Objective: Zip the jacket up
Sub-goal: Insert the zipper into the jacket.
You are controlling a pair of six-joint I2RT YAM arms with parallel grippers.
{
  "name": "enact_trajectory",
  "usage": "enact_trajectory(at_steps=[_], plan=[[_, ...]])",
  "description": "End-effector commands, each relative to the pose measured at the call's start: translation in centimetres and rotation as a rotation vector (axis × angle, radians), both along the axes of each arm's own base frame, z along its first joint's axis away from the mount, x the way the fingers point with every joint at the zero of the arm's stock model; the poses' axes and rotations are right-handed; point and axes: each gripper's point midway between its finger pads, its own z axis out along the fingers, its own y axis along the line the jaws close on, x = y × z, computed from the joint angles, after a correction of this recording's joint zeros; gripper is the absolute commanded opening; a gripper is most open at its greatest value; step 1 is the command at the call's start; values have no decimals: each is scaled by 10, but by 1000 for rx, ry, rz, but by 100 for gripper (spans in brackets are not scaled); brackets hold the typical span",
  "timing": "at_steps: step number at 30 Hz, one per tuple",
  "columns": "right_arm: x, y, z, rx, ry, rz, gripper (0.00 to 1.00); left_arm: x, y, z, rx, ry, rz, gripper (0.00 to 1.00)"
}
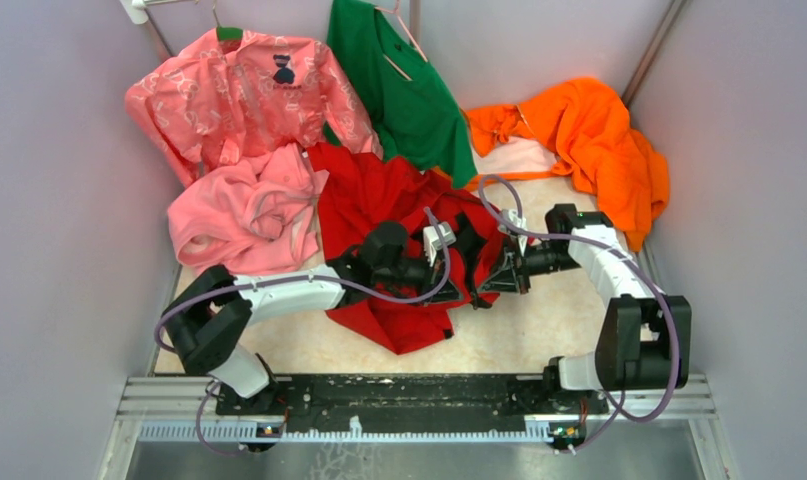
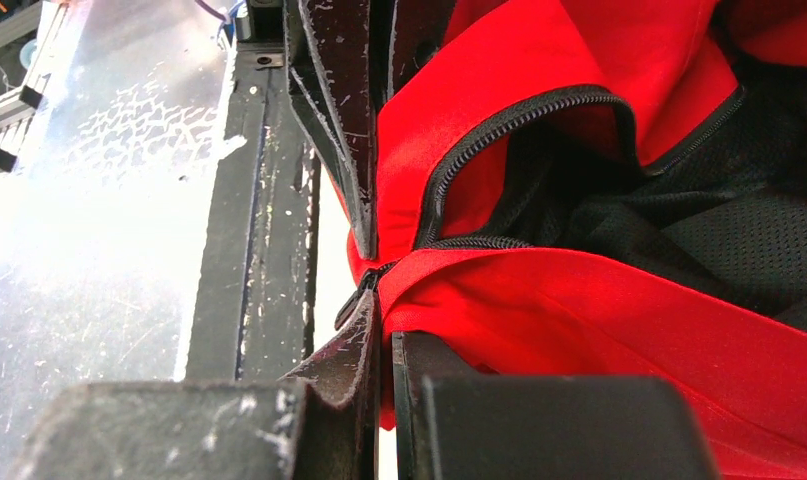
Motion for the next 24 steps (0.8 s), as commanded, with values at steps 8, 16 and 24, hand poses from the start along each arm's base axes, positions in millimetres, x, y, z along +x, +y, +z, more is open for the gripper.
enact_trajectory(at_steps=[8,16,24], plan=[[22,6,14,52,-3,-84,0,-15,-8,-1,39,-17,-95,0],[36,-2,-13,-53,43,-168,0,-9,-6,-18,41,175,-98,0],[38,-5,-24,-104,26,-179,0,-6,-1,-32,36,283,-109,0]])
